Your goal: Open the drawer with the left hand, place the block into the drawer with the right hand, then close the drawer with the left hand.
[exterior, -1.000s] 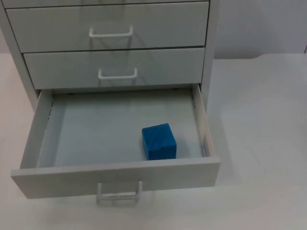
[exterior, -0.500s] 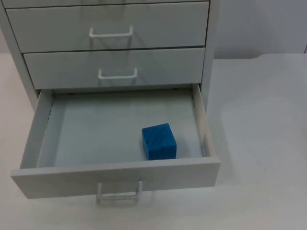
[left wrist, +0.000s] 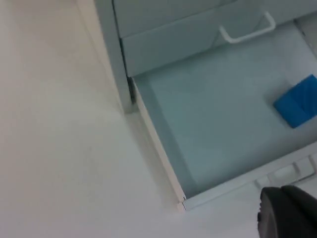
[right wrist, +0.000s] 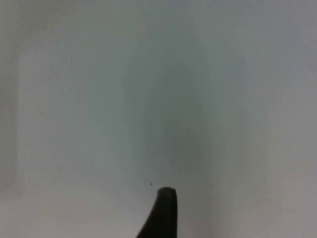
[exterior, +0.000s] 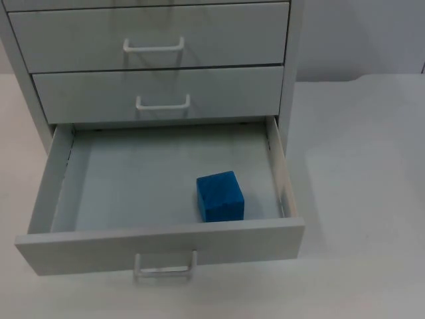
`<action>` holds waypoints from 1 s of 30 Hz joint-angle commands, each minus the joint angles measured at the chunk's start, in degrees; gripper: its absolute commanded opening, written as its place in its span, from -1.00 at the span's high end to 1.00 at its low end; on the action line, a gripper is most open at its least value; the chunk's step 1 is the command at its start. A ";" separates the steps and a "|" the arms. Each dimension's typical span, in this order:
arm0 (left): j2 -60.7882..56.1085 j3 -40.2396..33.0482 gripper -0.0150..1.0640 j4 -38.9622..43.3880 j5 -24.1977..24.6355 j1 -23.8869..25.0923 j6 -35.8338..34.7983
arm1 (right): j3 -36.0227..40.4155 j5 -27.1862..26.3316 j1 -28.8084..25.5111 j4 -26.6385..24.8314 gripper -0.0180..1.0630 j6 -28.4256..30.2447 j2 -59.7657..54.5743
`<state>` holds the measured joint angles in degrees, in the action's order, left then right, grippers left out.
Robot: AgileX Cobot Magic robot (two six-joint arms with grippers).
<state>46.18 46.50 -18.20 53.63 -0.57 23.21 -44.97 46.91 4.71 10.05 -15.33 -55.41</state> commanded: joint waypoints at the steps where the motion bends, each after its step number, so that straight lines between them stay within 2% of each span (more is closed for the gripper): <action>1: 2.37 0.78 0.98 -0.46 0.59 -1.38 1.18 | 0.16 -0.28 0.02 -0.15 -0.44 0.41 0.25; 5: 7.29 0.78 0.98 0.74 -3.08 -7.66 0.76 | 0.16 -0.28 0.02 -0.15 -0.44 0.41 0.25; 6: 7.29 0.78 0.98 0.74 -3.08 -7.66 0.76 | 0.16 -0.28 0.02 -0.15 -0.44 0.41 0.25; 9: 9.66 0.78 0.98 4.24 -4.95 -14.55 -2.24 | 0.16 -0.28 0.02 -0.15 -0.44 0.41 0.25; 11: 11.43 0.78 0.98 11.84 -6.53 -21.52 -9.18 | 0.16 -0.39 0.02 -0.15 -0.44 0.41 0.25; 12: 11.43 0.78 0.98 11.84 -6.53 -21.52 -9.18 | 0.16 -0.39 0.02 -0.15 -0.44 0.41 0.25; 14: 12.52 0.78 0.98 18.20 -6.54 -26.45 -14.99 | 0.16 -0.39 0.02 -0.30 -0.44 0.41 0.25; 16: 14.75 0.78 0.98 30.47 -5.89 -34.58 -24.83 | 0.16 -0.68 0.02 -0.43 -0.44 0.41 0.25; 17: 14.75 0.78 0.98 30.47 -5.89 -34.58 -24.83 | 0.16 -0.68 0.02 -0.43 -0.44 0.41 0.25; 21: 19.36 0.78 0.98 43.14 -5.93 -47.90 -34.46 | 0.16 -0.83 0.02 -0.43 -0.44 0.41 0.25; 22: 19.36 0.78 0.98 43.14 -5.93 -47.90 -34.46 | 0.16 -0.83 0.02 -0.43 -0.44 0.41 0.25; 25: 25.16 0.65 0.98 53.60 -5.93 -57.61 -42.42 | 0.16 -0.83 0.02 -0.43 -0.44 0.41 0.25; 27: 26.15 0.65 0.98 55.31 -5.93 -58.82 -43.61 | 0.16 -0.83 0.02 -0.43 -0.44 0.41 0.25; 28: 29.28 0.65 0.98 59.52 -5.82 -61.72 -46.86 | 0.16 -0.83 0.02 -0.43 -0.44 0.41 0.25; 30: 32.19 0.65 0.98 63.77 -5.82 -64.47 -48.40 | 0.16 -0.83 0.02 -0.43 -0.44 0.41 0.25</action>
<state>77.72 47.01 42.52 48.06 -64.06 -22.94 -44.97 46.55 4.71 9.84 -15.33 -55.41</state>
